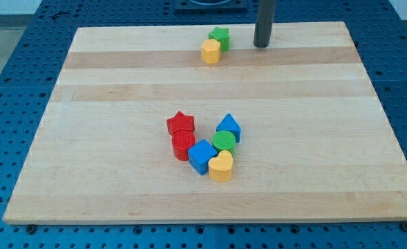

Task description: Nudge yellow hexagon down a bit

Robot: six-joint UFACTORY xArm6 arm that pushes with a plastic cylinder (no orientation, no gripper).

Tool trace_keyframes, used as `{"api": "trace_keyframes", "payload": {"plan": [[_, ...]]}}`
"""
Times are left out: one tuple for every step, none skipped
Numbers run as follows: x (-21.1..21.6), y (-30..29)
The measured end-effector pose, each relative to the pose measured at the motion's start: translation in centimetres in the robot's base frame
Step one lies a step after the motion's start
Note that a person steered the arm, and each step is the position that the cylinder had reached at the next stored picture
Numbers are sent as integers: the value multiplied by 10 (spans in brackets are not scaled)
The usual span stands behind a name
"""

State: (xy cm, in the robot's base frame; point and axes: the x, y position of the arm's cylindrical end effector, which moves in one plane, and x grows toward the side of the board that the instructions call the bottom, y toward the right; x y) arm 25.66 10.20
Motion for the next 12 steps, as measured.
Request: {"api": "trace_keyframes", "payload": {"plan": [[16,0],[18,1],[18,1],[24,-4],[24,-4],[12,-5],[12,-5],[-48,-4],[-64,-4],[-64,-5],[-65,-27],[-62,-46]]}}
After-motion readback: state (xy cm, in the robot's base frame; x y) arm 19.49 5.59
